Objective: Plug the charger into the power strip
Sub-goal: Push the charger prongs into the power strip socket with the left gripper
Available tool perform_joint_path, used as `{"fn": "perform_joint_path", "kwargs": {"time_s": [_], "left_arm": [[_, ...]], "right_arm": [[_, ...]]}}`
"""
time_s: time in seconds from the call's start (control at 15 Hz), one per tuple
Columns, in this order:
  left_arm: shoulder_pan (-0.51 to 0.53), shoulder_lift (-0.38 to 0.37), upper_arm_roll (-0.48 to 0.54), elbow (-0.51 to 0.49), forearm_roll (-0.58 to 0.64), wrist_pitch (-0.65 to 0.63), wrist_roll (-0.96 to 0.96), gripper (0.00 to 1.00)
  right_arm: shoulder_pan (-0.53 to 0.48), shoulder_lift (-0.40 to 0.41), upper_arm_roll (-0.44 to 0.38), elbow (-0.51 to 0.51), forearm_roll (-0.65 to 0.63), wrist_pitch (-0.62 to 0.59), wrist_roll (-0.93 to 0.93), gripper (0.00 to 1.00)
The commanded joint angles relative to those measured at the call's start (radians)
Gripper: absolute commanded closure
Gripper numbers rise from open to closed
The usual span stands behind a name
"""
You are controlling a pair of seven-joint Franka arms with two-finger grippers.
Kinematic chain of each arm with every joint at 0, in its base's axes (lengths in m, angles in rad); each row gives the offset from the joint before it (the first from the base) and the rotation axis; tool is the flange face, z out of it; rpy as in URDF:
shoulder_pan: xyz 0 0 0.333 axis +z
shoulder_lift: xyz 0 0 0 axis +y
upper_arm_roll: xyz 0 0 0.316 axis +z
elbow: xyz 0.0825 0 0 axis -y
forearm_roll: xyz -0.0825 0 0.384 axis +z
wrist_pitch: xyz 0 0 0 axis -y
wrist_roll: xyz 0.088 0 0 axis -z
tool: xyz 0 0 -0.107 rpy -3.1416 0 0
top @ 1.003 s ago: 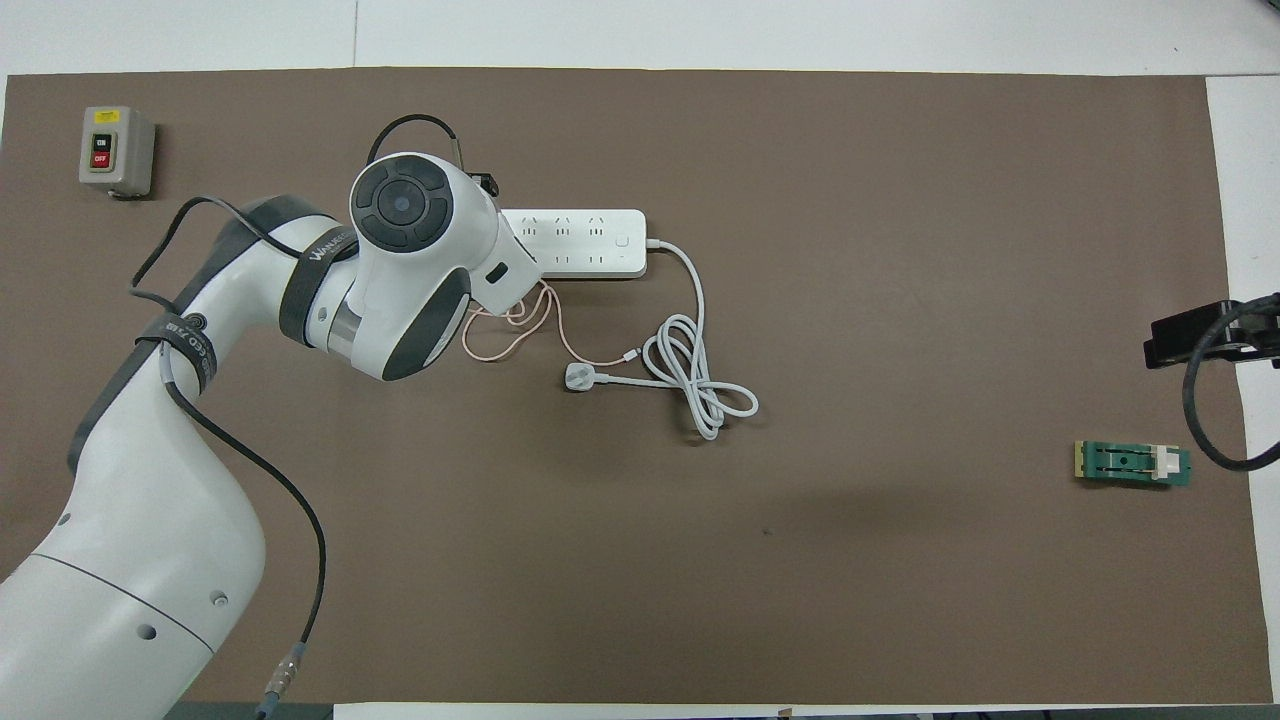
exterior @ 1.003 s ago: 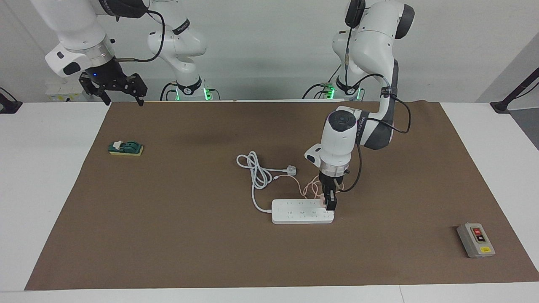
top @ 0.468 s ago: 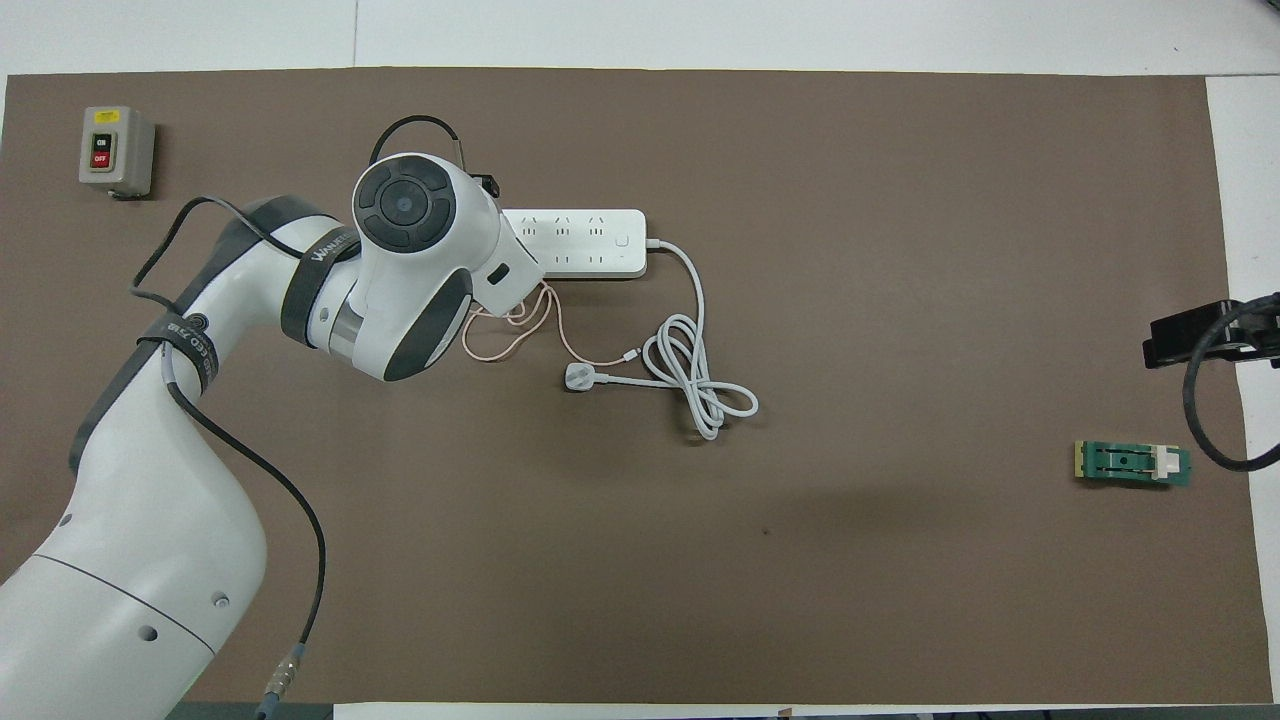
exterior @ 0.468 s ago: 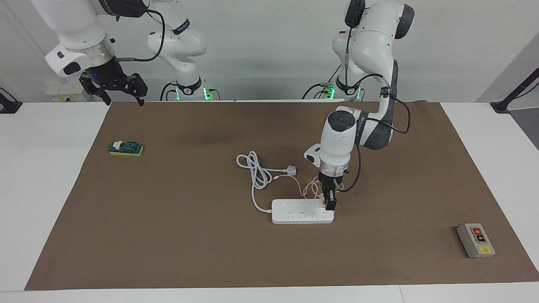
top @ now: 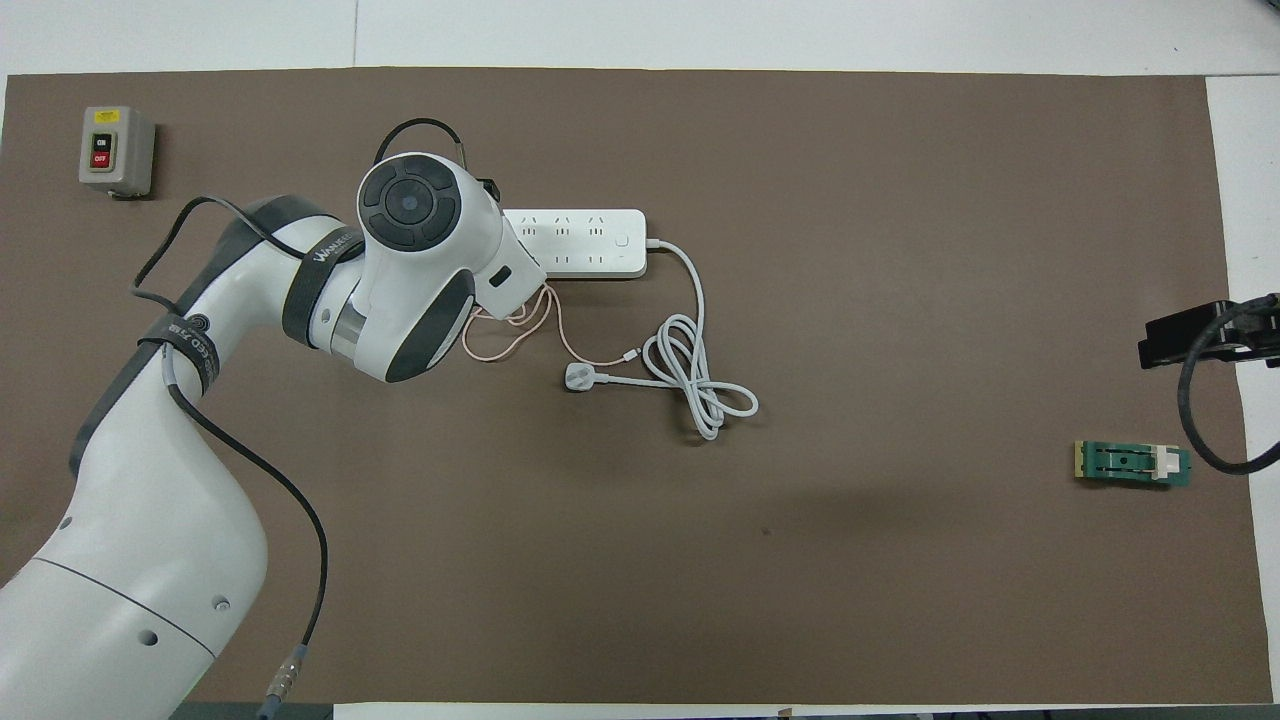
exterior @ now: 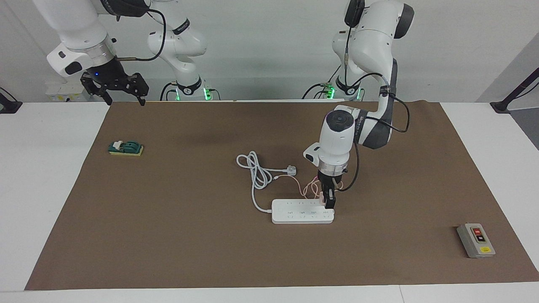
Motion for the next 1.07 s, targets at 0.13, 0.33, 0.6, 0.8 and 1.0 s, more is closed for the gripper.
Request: {"fn": "perform_joint_path", "kwargs": {"time_s": [0.13,0.33,0.6,0.8,1.0], "left_arm": [[-0.008,-0.004,0.012,-0.024,0.021,-0.024,-0.018,1.0],[-0.008,-0.01,0.011,-0.044,0.019,-0.009,-0.021,1.0],[-0.006,-0.005,0.008,-0.031,-0.046,-0.019,-0.02,1.0],[0.003,0.006,0.005,-0.018,-0.083,-0.051,-0.009,1.0],[0.023,0.012,0.0,-0.006,-0.125,-0.077,0.005,1.0]], "right_arm": [[-0.004,-0.016,0.002,-0.009,0.016,-0.012,-0.02,0.0],[-0.005,-0.016,0.002,-0.009,0.016,-0.015,-0.02,0.0],[-0.008,-0.016,0.002,-0.009,0.016,-0.015,-0.02,0.0],[-0.008,-0.016,0.001,-0.009,0.016,-0.015,-0.02,0.0],[-0.008,-0.016,0.001,-0.009,0.016,-0.015,-0.02,0.0]]}}
